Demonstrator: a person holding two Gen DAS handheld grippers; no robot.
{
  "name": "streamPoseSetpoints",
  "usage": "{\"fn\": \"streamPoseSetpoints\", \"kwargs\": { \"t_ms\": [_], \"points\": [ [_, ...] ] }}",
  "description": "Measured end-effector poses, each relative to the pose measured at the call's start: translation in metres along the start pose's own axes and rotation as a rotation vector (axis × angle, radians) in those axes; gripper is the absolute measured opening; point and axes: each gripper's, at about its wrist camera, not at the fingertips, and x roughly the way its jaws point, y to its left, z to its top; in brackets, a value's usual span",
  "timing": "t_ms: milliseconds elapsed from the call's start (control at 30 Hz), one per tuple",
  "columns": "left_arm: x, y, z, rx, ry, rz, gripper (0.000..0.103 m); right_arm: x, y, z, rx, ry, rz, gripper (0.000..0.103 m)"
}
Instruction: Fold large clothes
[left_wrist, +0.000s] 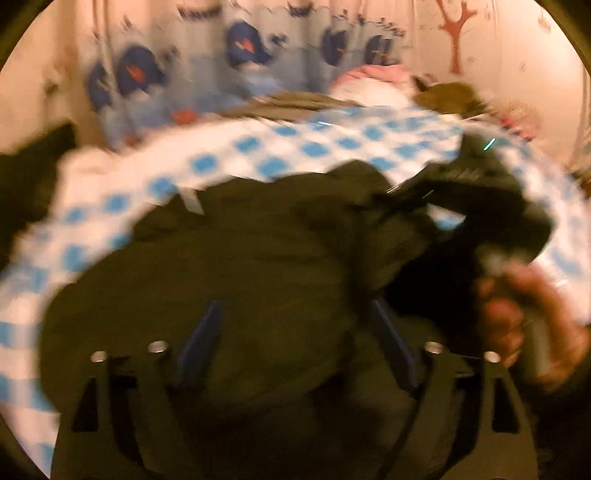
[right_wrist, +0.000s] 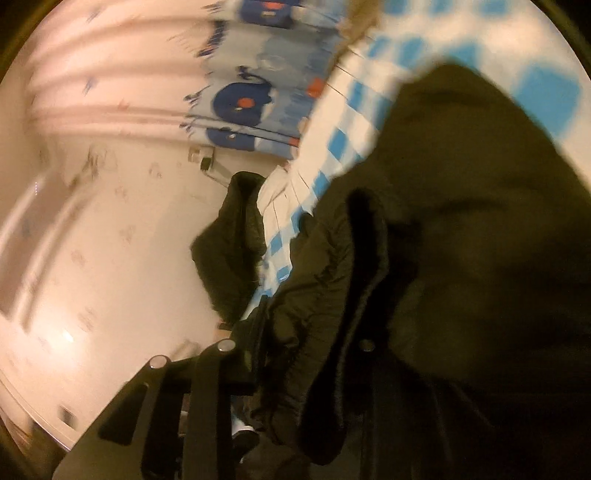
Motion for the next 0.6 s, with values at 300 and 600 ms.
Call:
{"fn": "streamPoseSetpoints", "kwargs": {
  "t_ms": [300, 600],
  "points": [
    [-0.024, 0.01, -0.017, -0.026, -0.048, 0.195, 0.086, -0.014, 0.073, 0.004, -0.394, -0.122, -0.219, 0.028],
    [-0.027, 0.001, -0.02, 0.024, -0.059, 0.237, 0.087, 0.013, 0.038, 0.021, -0.371, -0.1, -0.344, 0.028]
  ]
}}
